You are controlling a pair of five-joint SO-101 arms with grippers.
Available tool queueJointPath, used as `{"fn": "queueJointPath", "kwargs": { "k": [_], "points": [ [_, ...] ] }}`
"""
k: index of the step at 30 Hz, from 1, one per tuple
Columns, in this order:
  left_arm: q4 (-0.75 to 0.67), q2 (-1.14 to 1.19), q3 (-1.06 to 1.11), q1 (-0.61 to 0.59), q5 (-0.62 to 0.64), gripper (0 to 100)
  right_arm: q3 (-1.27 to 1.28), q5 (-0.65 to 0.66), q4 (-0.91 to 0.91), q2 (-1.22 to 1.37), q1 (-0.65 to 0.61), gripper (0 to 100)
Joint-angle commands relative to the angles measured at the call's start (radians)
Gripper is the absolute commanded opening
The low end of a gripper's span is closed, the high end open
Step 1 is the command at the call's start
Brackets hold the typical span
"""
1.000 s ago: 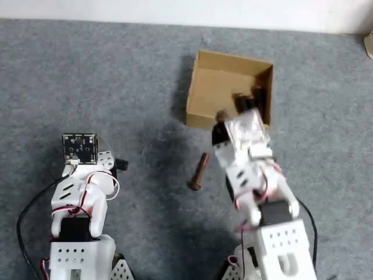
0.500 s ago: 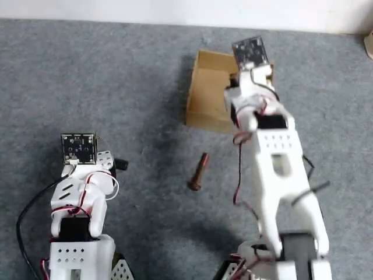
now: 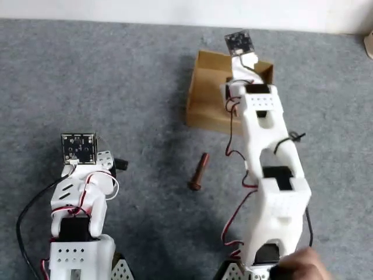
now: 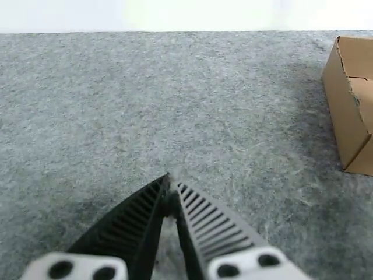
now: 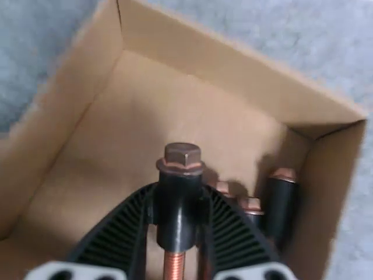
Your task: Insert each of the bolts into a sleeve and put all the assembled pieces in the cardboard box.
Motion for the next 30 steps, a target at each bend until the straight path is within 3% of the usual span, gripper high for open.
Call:
{"fn": "queueJointPath", "kwargs": {
  "k": [1, 10, 17, 26, 30],
  "points": [
    [-0.015, 0.002, -0.033, 0.004, 0.009, 1, -0.122, 0.009, 0.027, 0.053, 0.015, 0.5],
    [-0.02, 0.001, -0.022, 0.027, 0.006, 1, -0.188, 0.009, 0.042, 0.162, 0.012, 1.9],
    [-0.02, 0.001, -0.022, 0.027, 0.006, 1, -0.188, 0.009, 0.091, 0.163, 0.015, 20.4],
    [-0.02, 0.001, -0.021, 0.027, 0.006, 1, -0.211, 0.003, 0.237, 0.045, 0.028, 20.7],
    [-0.02, 0.001, -0.021, 0.025, 0.006, 1, -0.209, -0.101, 0.351, -0.102, 0.028, 20.7]
  ]
}}
